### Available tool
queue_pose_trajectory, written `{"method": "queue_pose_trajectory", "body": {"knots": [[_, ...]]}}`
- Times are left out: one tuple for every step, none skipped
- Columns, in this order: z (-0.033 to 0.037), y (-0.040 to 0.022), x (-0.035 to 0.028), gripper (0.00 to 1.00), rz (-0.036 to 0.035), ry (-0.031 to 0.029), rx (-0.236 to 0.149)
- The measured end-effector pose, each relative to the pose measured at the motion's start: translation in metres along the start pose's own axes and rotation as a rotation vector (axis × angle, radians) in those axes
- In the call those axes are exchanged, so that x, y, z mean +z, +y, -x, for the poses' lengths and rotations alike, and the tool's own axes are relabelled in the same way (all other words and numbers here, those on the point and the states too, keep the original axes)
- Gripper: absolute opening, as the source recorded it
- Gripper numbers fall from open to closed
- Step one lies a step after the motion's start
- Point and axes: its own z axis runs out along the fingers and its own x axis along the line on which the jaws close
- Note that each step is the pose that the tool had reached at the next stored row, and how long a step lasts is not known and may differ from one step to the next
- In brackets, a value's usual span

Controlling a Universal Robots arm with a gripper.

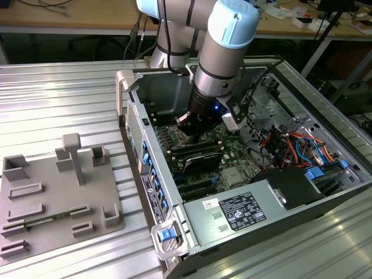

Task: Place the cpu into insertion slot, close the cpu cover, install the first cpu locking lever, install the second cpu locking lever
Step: 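Install the second cpu locking lever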

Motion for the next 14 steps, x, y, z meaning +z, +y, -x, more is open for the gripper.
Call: {"method": "queue_pose_trajectory", "body": {"knots": [[-0.0015,0.0001,0.0004,0.11,0.0001,-0.0001,0.0],[-0.0026,0.0002,0.0006,0.11,0.0002,-0.0001,0.0],[-0.0026,0.0002,0.0005,0.11,0.0002,0.0,0.0],[-0.0027,0.0001,0.0005,0.11,0.0002,0.0,0.0],[-0.0027,0.0,0.0005,0.11,0.0001,-0.0001,0.0],[-0.0031,-0.0001,0.0006,0.11,0.0003,-0.0003,0.0],[-0.0043,-0.0002,0.0006,0.11,0.0004,-0.0004,0.0],[-0.0058,-0.0004,0.0005,0.11,0.0003,-0.0002,0.0],[-0.0084,-0.0004,0.0005,0.11,0.0003,-0.0002,0.0],[-0.0117,-0.0004,0.0009,0.11,0.0003,-0.0002,0.0],[-0.0215,-0.0002,0.0027,0.11,0.0003,-0.0001,0.0],[-0.0296,0.0007,0.0041,0.11,0.0004,-0.0001,0.0],[-0.0306,0.0019,0.0047,0.11,0.0026,-0.0001,0.0],[-0.0307,0.0021,0.0071,0.11,0.0089,-0.0004,0.0]]}}
